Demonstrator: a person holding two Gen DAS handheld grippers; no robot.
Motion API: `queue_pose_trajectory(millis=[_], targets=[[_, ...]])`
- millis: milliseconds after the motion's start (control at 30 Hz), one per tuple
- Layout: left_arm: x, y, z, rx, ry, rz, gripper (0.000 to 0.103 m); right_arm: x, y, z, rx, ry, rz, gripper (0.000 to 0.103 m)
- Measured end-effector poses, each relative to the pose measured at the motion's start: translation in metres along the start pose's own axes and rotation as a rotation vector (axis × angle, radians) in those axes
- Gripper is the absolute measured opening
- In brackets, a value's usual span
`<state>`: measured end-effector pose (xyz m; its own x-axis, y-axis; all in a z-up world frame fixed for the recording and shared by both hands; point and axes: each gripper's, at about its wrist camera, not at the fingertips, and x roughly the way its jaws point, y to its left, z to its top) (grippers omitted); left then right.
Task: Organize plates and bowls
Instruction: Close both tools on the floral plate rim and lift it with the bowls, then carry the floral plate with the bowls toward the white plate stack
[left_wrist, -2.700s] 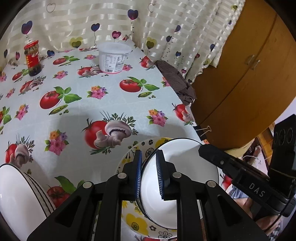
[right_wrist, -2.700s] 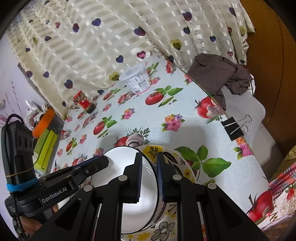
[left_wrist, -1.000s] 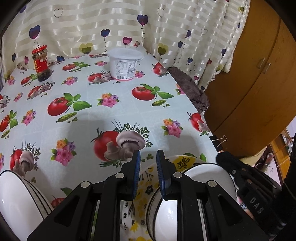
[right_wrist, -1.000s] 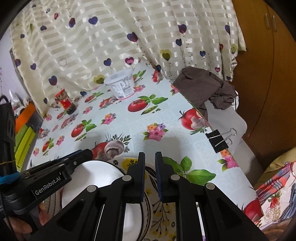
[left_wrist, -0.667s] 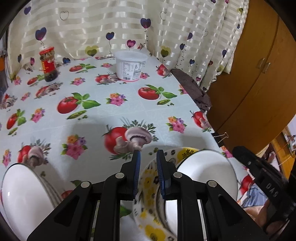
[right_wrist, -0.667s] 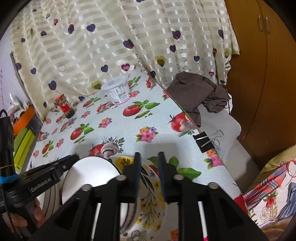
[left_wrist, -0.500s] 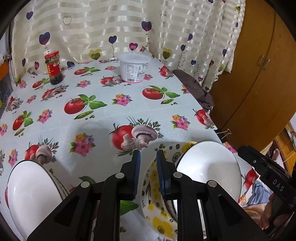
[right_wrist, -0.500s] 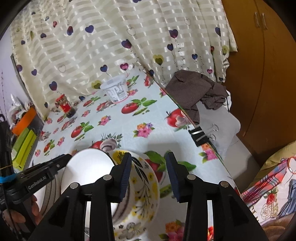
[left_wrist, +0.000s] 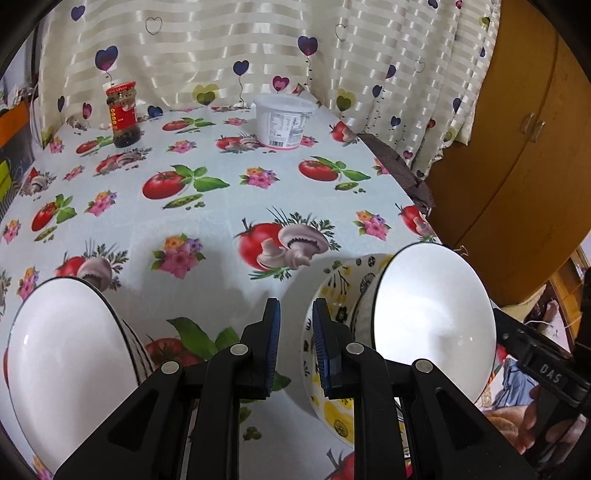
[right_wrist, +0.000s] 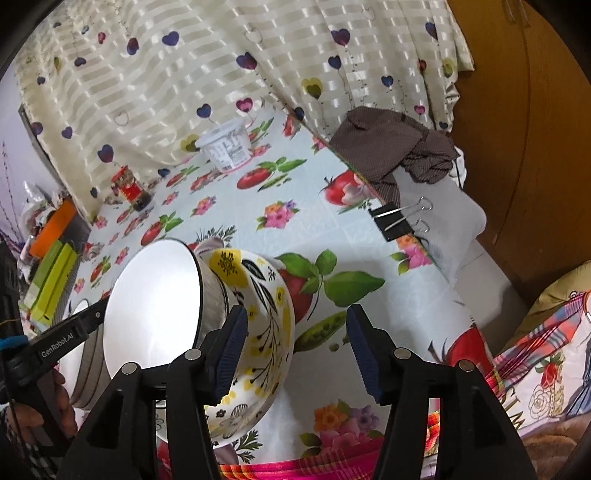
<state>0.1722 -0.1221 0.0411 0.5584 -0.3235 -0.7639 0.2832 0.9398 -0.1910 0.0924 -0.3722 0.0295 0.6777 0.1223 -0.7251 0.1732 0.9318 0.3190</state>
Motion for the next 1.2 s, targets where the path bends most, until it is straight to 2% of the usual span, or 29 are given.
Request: queue_pose_trajectory(millis=[267,300,333,433,967,1200], targets=[[0.007,-0.001,-0.007,-0.005,0.024,0.006,0.019,0.010,0.003,-0.003,-0.018,0.008,0.005,0.054],[0.008,0.000,-0.007,-0.007,0.027,0.006,0.019,0.011,0.002,-0.003,-0.010,0.010,0.011,0.046],[0.009,0.000,-0.008,-0.010,0.030,0.006,0.019,0.013,0.001,-0.002,-0.005,0.019,0.013,0.034],[0.010,0.000,-0.009,-0.016,0.030,0.005,0.019,0.025,-0.001,-0.006,0.011,0.069,0.026,0.017],[0.010,-0.002,-0.012,-0.021,0.038,0.011,0.019,0.022,-0.009,-0.010,0.037,0.041,0.067,0.012],[0.013,-0.010,-0.016,-0.020,0.061,-0.063,0.022,0.010,-0.027,-0.012,0.062,0.019,0.044,0.012]])
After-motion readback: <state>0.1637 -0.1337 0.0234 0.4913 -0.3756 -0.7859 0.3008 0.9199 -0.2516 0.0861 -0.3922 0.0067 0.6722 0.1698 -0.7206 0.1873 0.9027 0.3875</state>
